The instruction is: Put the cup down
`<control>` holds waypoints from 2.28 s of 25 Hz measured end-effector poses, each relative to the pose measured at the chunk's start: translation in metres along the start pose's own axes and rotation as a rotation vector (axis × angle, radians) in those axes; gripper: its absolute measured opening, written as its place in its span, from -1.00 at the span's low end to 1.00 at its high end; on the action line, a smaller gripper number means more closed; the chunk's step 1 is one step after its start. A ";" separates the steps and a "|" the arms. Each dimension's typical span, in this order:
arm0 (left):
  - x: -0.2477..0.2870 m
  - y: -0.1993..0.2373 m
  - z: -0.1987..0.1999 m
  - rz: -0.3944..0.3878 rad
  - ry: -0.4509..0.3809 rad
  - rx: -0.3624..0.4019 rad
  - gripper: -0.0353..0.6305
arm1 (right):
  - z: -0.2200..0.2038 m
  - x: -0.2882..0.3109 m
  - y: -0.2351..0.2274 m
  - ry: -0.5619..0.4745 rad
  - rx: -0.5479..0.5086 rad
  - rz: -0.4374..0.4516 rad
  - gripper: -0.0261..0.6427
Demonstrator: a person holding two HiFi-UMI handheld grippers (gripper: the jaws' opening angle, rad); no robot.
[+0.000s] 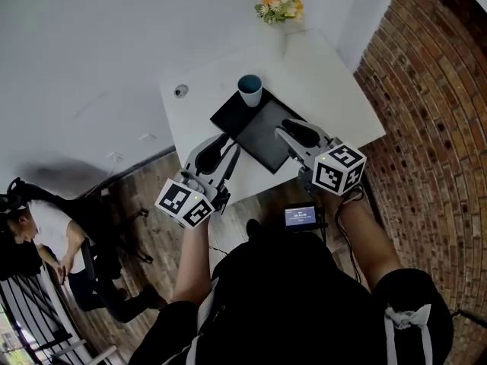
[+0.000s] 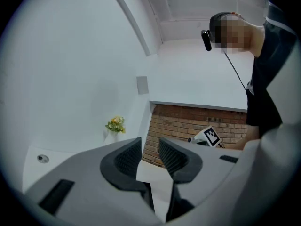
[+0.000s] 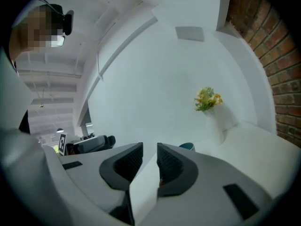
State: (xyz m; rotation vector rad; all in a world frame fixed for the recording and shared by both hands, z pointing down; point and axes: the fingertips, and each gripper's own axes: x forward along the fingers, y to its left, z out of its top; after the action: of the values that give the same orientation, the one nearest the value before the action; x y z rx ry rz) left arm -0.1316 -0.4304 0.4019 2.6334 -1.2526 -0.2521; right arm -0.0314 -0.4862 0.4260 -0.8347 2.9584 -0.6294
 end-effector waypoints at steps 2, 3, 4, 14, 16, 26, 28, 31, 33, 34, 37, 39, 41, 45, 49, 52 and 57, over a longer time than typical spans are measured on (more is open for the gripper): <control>0.001 -0.014 -0.006 -0.033 0.033 0.018 -0.53 | 0.006 -0.015 0.011 -0.035 -0.020 -0.012 -0.75; 0.001 -0.021 -0.009 -0.050 0.047 0.027 -0.53 | 0.008 -0.022 0.015 -0.049 -0.022 -0.020 -0.77; 0.000 -0.028 -0.012 -0.068 0.063 0.037 -0.53 | 0.009 -0.028 0.018 -0.064 -0.011 -0.030 -0.81; -0.001 -0.055 -0.013 -0.118 0.060 0.074 -0.87 | 0.007 -0.050 0.020 -0.091 0.103 -0.059 -0.88; 0.000 -0.055 -0.009 -0.119 0.062 0.090 -0.87 | 0.009 -0.047 0.019 -0.087 0.079 -0.059 -0.88; -0.001 -0.053 -0.004 -0.101 0.050 0.066 -0.87 | 0.000 -0.035 0.032 -0.026 -0.027 -0.037 -0.88; -0.001 -0.052 -0.004 -0.097 0.050 0.066 -0.87 | 0.002 -0.034 0.031 -0.026 -0.037 -0.041 -0.88; -0.003 -0.051 -0.005 -0.084 0.049 0.057 -0.87 | 0.001 -0.034 0.029 -0.023 -0.048 -0.053 -0.88; -0.003 -0.049 -0.005 -0.071 0.047 0.050 -0.87 | 0.002 -0.035 0.027 -0.022 -0.056 -0.062 -0.88; -0.004 -0.048 -0.005 -0.066 0.045 0.046 -0.87 | 0.002 -0.035 0.027 -0.023 -0.060 -0.065 -0.88; -0.005 -0.047 -0.006 -0.058 0.040 0.035 -0.87 | 0.001 -0.036 0.025 -0.021 -0.063 -0.073 -0.88; -0.006 -0.047 -0.006 -0.056 0.033 0.027 -0.87 | -0.001 -0.037 0.023 -0.021 -0.056 -0.079 -0.88; -0.005 -0.048 -0.006 -0.055 0.027 0.020 -0.87 | -0.001 -0.038 0.021 -0.020 -0.053 -0.085 -0.88; -0.005 -0.047 -0.009 -0.056 0.032 0.016 -0.87 | 0.000 -0.039 0.018 -0.021 -0.056 -0.094 -0.88; -0.003 -0.048 -0.012 -0.060 0.046 0.021 -0.87 | 0.000 -0.039 0.016 -0.023 -0.059 -0.100 -0.88; -0.002 -0.049 -0.012 -0.061 0.050 0.024 -0.87 | 0.001 -0.040 0.016 -0.026 -0.062 -0.099 -0.88; -0.001 -0.049 -0.011 -0.064 0.046 0.022 -0.87 | 0.003 -0.039 0.015 -0.032 -0.071 -0.101 -0.88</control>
State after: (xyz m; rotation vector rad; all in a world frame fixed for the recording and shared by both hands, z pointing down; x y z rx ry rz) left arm -0.0933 -0.3987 0.3995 2.6846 -1.1647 -0.1883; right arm -0.0052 -0.4558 0.4137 -0.9952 2.9408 -0.5109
